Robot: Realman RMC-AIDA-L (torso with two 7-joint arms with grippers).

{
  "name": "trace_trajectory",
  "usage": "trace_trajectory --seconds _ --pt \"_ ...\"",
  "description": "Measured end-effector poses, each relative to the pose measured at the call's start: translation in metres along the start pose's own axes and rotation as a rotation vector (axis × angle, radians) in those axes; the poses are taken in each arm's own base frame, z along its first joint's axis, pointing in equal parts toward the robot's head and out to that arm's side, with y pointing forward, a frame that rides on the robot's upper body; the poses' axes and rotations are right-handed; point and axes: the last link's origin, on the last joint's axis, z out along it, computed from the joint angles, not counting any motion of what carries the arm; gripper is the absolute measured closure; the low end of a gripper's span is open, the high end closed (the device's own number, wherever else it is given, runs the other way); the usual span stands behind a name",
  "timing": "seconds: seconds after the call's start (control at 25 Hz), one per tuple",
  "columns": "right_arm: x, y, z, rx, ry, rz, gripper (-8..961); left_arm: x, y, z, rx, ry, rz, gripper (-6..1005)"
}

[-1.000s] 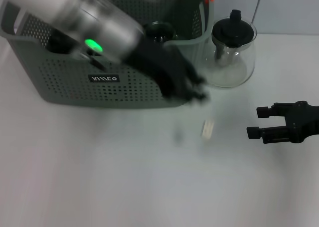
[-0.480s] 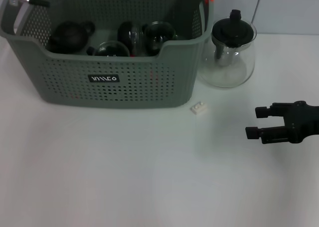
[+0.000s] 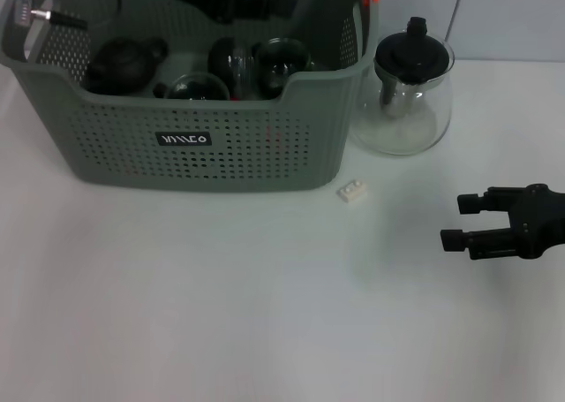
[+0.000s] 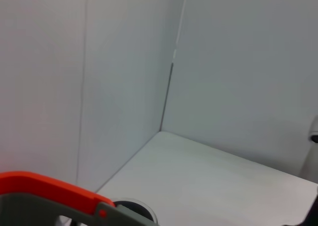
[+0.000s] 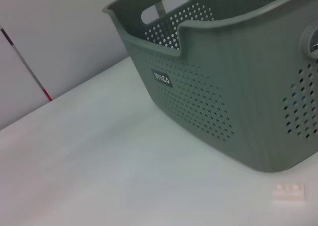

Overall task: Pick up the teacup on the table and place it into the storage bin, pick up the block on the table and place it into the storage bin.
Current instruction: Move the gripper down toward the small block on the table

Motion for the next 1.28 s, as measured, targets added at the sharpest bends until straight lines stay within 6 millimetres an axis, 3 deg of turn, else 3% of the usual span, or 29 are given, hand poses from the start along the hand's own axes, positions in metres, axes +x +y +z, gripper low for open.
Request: trace_trajectory --seconds 0.24,0.36,0.6,0.84,1.0,1.28 --pt "-0.001 0.0 0.001 -0.002 0.0 -0.001 72 -0.011 0.017 -0.005 -0.099 -0.022 0.008 763" --pt "0.0 0.0 0.001 -0.005 -0.001 0.004 71 -0.027 0.029 -0.008 -0.143 -0.012 -0.006 758" --pt "-0.006 0.001 0.011 -0.011 -0.001 0.04 71 -0.087 0.055 -0.008 -0.203 0.014 0.035 597" --pt "-0.02 -0.003 0.039 0.027 0.052 0.104 71 -0.145 0.079 -0.009 -0.247 0.054 0.147 318" --pt "-0.033 -0.008 0.062 0.088 0.127 0.13 71 -0.169 0.081 -0.004 -0.247 0.048 0.149 140" --pt "-0.058 -0.012 0.093 0.177 0.198 0.103 71 -0.186 0.079 0.005 -0.243 -0.024 0.115 101"
